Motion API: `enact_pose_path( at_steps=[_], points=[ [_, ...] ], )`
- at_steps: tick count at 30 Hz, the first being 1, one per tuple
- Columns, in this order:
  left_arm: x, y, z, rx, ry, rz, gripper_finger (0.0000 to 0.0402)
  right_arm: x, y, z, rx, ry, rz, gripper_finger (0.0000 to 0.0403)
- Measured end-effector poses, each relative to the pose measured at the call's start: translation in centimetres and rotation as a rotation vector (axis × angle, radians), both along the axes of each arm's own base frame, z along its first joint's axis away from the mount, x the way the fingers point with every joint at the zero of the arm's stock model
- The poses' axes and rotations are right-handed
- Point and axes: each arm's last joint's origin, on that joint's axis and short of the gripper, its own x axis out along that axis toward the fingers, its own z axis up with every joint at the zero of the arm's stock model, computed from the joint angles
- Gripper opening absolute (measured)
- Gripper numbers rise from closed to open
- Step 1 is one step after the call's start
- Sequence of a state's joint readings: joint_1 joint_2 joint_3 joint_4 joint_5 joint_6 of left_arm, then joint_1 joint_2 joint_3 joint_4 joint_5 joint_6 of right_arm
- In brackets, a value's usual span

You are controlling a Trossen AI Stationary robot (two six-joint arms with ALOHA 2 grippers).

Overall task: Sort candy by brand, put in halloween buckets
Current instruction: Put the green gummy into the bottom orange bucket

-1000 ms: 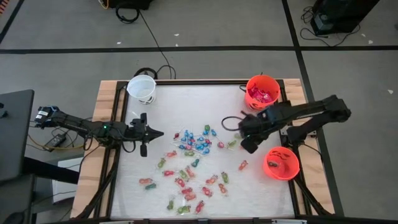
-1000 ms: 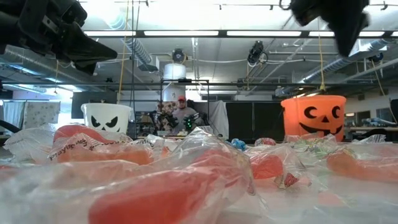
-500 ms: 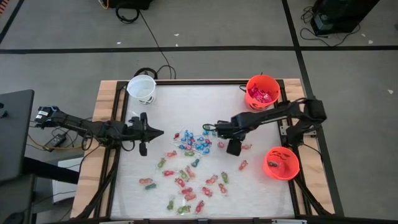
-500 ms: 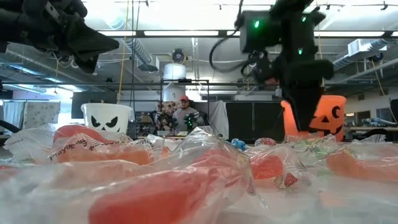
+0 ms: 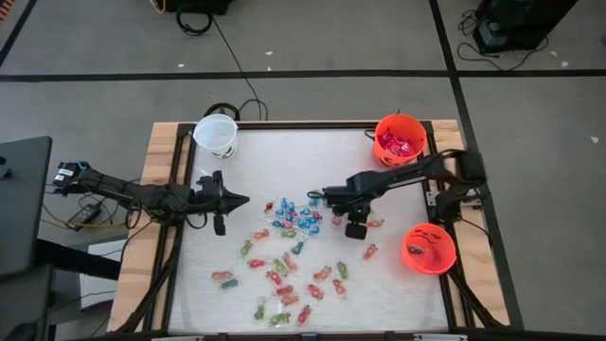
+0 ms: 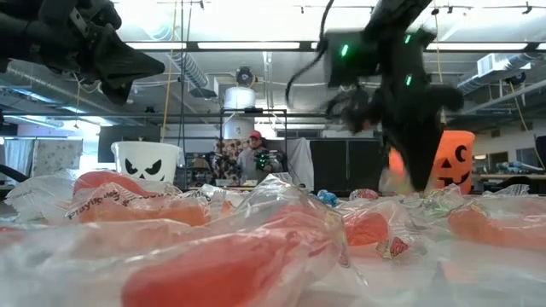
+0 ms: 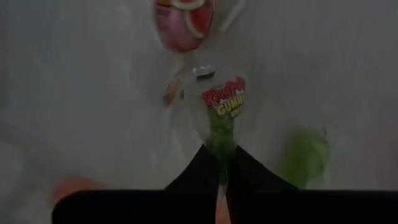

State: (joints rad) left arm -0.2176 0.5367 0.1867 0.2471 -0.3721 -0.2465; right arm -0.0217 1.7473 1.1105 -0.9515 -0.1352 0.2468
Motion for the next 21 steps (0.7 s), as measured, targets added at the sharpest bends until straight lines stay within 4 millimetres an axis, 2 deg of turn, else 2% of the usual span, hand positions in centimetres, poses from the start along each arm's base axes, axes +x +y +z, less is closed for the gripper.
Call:
enact_pose_path(
  at_steps=[4,7,13,17,21],
  points=[
    [0.0,0.0,0.0,-0.006,0.002,0.005,0.0010,-2.1,0.9,3.9,0.048,-0.045,-0.073,0.0015],
    [-0.1,0.2,-0.2,-0.008,0.019,0.056,0.0010,-4.5,1.9,6.9,0.099,-0.052,-0.127,0.0015],
    [-0.2,0.5,-0.6,0.014,0.052,0.157,0.0010,-9.5,4.0,11.0,0.217,-0.014,-0.203,0.0014],
    [-0.2,0.5,-0.5,-0.010,0.040,0.190,0.0010,-12.3,5.4,12.7,0.250,-0.001,-0.230,0.0013],
    [-0.2,0.6,-0.5,-0.010,0.037,0.224,0.0010,-14.6,6.7,13.0,0.185,0.075,-0.228,0.0013]
  ],
)
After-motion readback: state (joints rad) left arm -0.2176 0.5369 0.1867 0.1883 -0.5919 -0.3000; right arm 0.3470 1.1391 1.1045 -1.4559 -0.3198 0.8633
